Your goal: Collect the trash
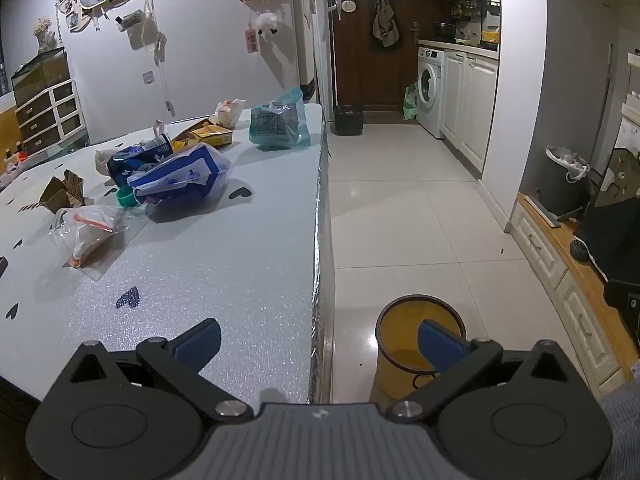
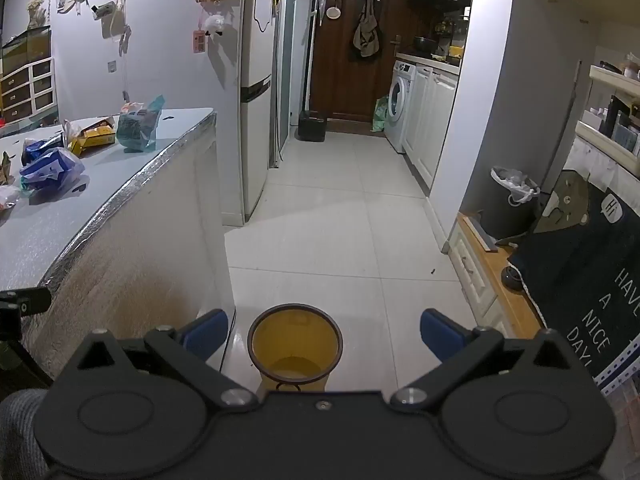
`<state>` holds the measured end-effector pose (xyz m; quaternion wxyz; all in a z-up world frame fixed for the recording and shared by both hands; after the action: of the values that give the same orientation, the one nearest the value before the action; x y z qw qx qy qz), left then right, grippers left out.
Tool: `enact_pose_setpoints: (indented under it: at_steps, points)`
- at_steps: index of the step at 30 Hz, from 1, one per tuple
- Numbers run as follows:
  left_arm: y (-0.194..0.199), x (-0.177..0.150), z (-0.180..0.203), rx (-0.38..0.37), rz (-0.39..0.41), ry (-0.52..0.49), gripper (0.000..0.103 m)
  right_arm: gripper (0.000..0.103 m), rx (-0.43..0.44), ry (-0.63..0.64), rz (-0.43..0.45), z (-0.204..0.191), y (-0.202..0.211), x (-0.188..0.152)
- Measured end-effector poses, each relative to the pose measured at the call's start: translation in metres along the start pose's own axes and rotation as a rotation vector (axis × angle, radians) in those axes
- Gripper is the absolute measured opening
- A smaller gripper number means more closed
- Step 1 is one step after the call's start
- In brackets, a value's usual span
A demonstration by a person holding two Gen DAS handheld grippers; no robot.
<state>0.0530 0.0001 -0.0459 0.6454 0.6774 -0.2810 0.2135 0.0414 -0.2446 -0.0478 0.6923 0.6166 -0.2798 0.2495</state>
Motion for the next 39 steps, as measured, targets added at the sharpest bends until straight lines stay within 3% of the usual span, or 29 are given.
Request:
enact_pose_setpoints:
  at_steps: [39]
  points:
    - [0.0024,0.0023,0.0089,-0.022,0.008,-0.003,0.103,0.103,-0.007,-0.002,-0.002,0.0033,-0.0015,-0.0040]
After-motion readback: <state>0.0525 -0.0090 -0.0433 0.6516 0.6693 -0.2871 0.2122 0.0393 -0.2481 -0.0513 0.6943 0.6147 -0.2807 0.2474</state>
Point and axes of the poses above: each gripper's, at about its wrist camera, not at the fingertips, and y roughly against the way its jaws point, z to its right, x to its top, the point moved 7 cm from there along -y, roughly the way its jaws point, and after that the axes turned 8 degrees about -z, right-handed, at the moved point
